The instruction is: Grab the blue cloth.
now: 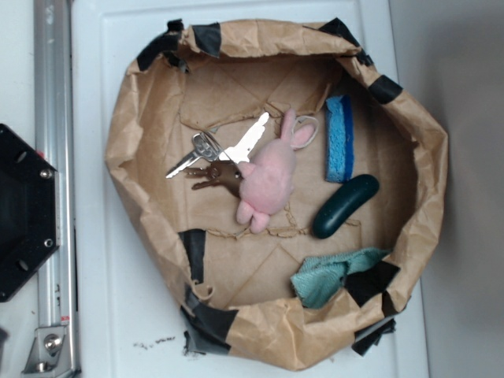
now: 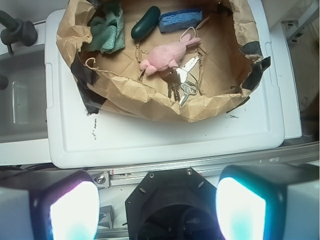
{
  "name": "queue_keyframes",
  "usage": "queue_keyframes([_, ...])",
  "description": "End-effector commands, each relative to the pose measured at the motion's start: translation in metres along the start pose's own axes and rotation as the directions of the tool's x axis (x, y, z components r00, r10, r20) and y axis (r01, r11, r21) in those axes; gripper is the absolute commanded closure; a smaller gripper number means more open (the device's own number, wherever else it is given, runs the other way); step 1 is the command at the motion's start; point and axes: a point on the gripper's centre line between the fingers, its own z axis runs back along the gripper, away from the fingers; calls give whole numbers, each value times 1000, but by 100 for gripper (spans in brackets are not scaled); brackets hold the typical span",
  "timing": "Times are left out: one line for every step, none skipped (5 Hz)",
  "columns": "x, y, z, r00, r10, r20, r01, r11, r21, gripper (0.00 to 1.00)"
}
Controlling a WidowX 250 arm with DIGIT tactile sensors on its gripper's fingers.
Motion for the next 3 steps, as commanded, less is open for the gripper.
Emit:
queue_keyframes([0,0,0,1000,0,0,0,1000,0,0])
queue_keyframes([49,8,-16,996,-60,73,59,998,22,0])
queue_keyframes([83,10,-29,986,-110,128,106,994,39,0])
